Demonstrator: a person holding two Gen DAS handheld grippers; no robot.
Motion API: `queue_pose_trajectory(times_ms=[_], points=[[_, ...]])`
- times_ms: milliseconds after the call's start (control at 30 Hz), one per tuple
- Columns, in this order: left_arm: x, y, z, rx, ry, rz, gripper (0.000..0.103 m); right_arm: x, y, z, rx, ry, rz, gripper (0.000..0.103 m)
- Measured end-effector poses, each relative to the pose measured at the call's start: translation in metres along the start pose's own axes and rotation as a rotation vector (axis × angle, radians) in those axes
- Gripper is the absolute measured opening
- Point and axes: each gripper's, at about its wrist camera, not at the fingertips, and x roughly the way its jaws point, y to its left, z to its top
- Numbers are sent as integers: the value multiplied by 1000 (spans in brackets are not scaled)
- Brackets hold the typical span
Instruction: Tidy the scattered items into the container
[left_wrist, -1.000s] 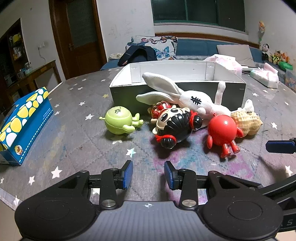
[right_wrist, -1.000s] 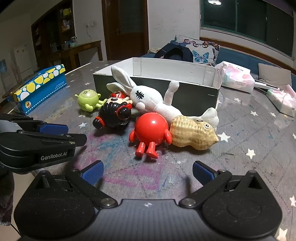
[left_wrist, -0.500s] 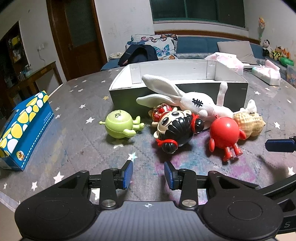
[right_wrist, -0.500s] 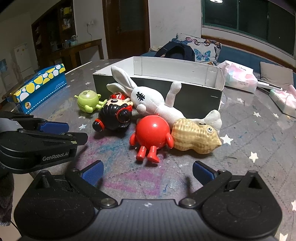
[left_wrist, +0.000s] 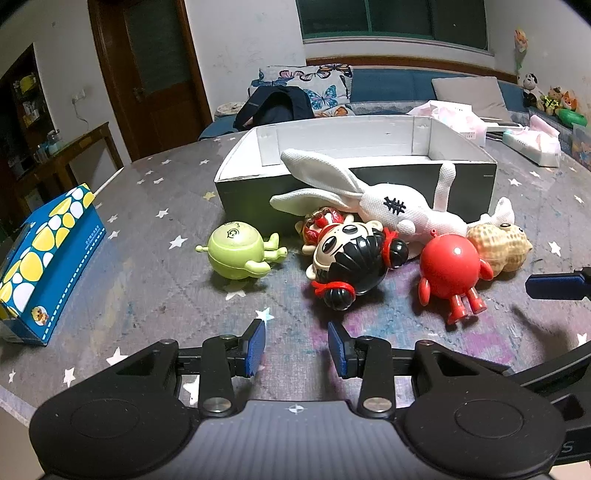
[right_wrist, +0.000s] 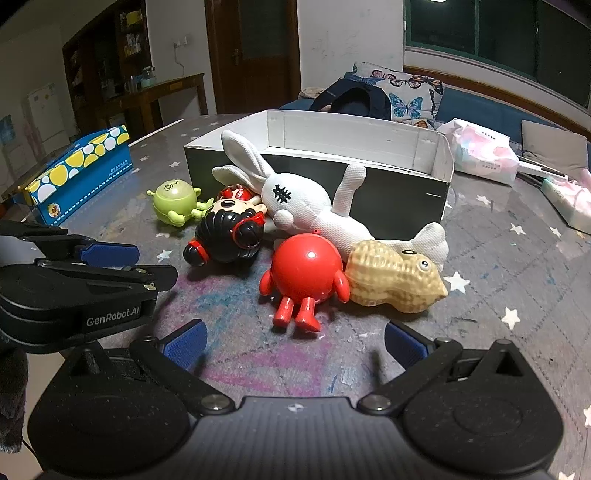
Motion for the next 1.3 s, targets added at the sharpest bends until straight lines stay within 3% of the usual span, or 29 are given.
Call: queue_pose_trajectory(times_ms=[1300], points=[[14, 10, 15, -14, 37, -17, 40, 12, 1, 18, -11, 18, 19, 103]])
